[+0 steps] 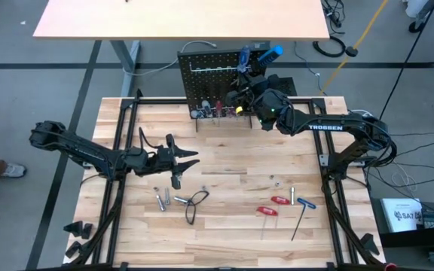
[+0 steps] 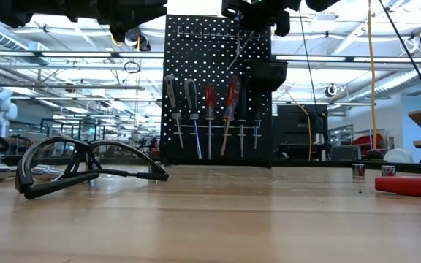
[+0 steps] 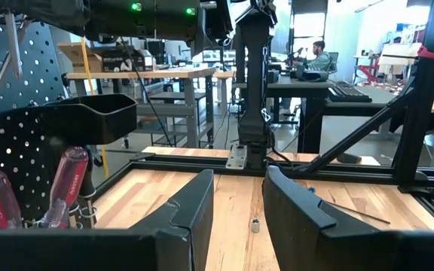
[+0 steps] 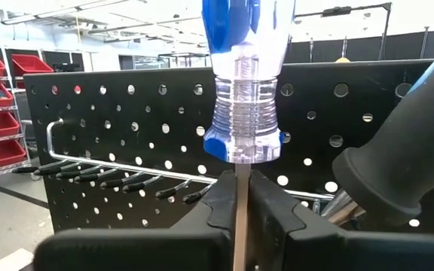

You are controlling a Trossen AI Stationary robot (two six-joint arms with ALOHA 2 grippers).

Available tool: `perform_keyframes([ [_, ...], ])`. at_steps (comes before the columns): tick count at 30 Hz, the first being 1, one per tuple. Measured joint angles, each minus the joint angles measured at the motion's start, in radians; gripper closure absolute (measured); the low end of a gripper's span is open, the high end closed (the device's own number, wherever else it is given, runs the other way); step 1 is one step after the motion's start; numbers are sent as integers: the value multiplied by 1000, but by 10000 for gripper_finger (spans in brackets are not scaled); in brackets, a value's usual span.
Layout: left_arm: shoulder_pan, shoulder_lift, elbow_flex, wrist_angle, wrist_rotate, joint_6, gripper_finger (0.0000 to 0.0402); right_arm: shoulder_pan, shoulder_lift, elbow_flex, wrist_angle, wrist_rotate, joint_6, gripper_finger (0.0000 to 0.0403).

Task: Hang tools onto peg board
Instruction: Hang the blue screwdriver on the peg board

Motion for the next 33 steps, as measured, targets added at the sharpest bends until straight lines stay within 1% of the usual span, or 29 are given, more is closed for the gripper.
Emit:
perform_keyframes([
  [6, 0, 0, 0, 0, 0, 0, 283, 0, 0, 0, -10, 0, -10, 373],
  [17, 0, 0, 0, 0, 0, -1, 283, 1, 0, 0, -19, 0, -31, 377],
  [33, 0, 0, 0, 0, 0, -5, 283, 2, 2, -1, -22, -2, -27, 345],
])
